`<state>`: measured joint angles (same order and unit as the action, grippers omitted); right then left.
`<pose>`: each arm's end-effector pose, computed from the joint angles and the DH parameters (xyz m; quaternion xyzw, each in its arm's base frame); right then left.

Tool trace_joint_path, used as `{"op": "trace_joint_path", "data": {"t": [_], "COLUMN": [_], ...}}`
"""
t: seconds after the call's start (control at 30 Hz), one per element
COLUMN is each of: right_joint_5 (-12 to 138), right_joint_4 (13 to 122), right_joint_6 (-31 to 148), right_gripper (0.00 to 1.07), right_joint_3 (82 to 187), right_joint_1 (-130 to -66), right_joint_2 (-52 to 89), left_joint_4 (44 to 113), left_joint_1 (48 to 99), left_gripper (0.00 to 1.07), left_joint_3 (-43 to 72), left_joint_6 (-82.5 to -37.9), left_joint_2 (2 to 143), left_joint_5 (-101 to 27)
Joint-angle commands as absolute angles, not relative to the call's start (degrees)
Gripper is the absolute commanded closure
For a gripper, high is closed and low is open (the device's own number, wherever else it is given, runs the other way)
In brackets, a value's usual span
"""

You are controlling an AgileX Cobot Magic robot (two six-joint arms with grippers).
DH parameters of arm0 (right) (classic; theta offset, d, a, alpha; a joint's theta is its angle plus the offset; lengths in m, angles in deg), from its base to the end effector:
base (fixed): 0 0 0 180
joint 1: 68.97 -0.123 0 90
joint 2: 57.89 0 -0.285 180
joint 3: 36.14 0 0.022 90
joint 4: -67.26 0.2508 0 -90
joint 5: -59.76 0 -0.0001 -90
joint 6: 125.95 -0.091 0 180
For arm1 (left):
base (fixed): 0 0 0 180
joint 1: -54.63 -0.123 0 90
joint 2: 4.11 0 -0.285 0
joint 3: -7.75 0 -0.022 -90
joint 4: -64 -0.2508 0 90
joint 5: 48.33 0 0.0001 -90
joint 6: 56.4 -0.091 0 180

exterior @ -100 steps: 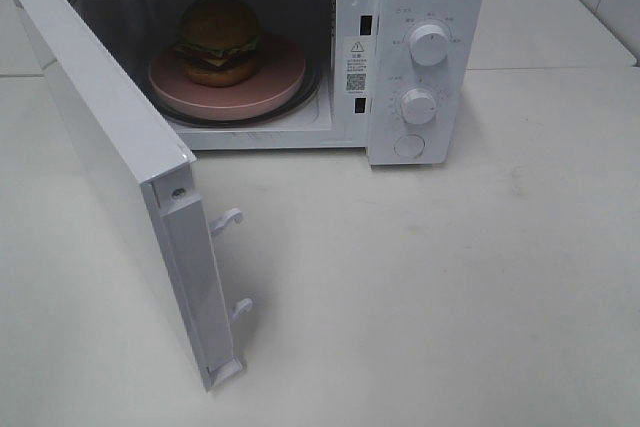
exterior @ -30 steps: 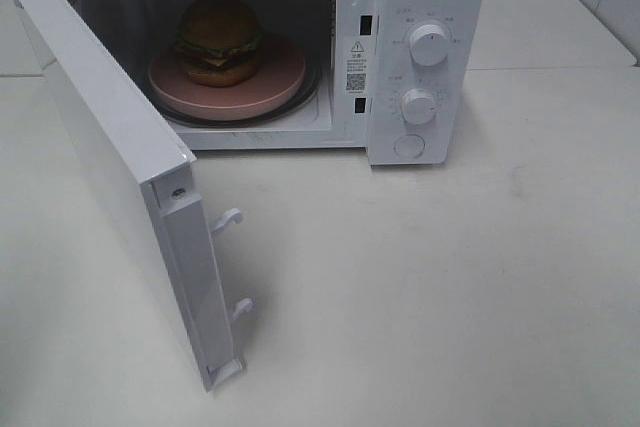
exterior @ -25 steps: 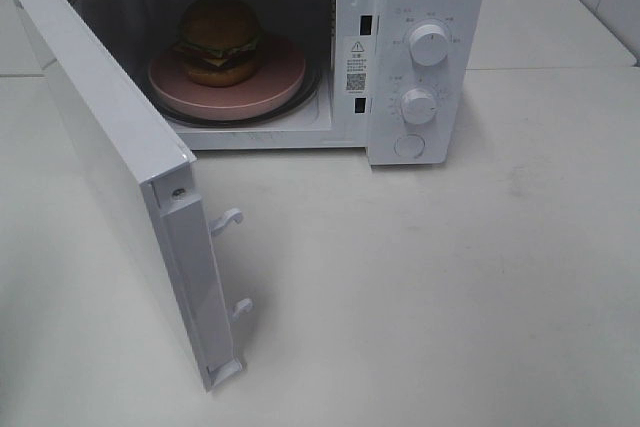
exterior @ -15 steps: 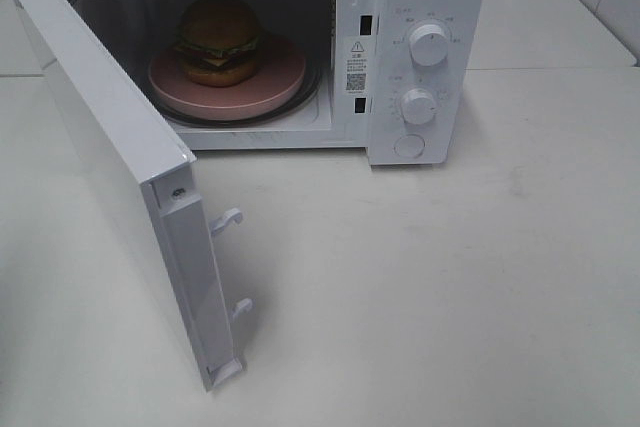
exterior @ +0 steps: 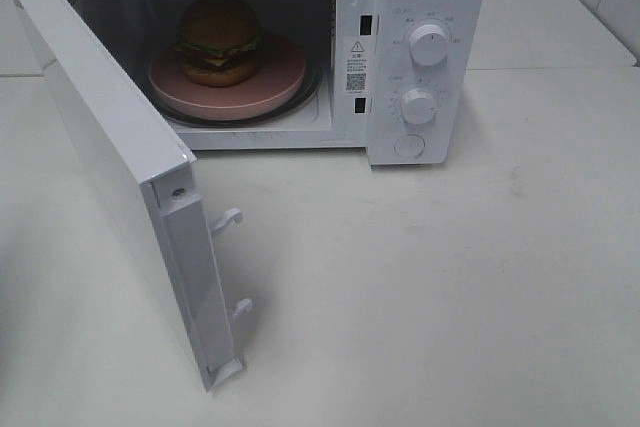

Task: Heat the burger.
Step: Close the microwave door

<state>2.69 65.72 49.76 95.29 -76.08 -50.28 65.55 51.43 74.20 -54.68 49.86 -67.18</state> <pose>-0.0025 -0.0024 0.2826 -0.0204 0.8348 0.0413 0.5487 0.1486 0.0091 0.2271 -0.0459 0.7734 0.0035 0.6322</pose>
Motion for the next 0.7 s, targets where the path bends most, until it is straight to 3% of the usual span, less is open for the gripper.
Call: {"op": "trace_joint_path", "data": {"t": [0.03, 0.33, 0.53, 0.7], "right_joint_5": [2.6, 2.6, 2.6, 2.6], "right_joint_4": [65.3, 65.3, 65.3, 65.3], "right_joint_6": [49.9, 49.9, 49.9, 49.9], "right_gripper": [0.31, 0.31, 0.31, 0.31], "right_joint_3": [95.2, 95.2, 95.2, 95.2], "right_joint_1": [-75.6, -75.6, -75.6, -75.6], "right_joint_2": [-52.0, -52.0, -52.0, -52.0], "left_joint_4": [61.4, 44.7, 41.6, 42.1], "left_joint_1": [51.7, 51.7, 51.9, 57.5], "left_gripper": [1.07, 1.07, 1.07, 1.07], "left_joint_3": [74.3, 74.3, 73.9, 72.6], "left_joint_6": [-50.7, -38.6, -38.0, -39.1], "left_joint_2": [53.9, 64.1, 67.7, 72.0], "left_joint_5": [-72.0, -82.7, -86.3, -87.2]}}
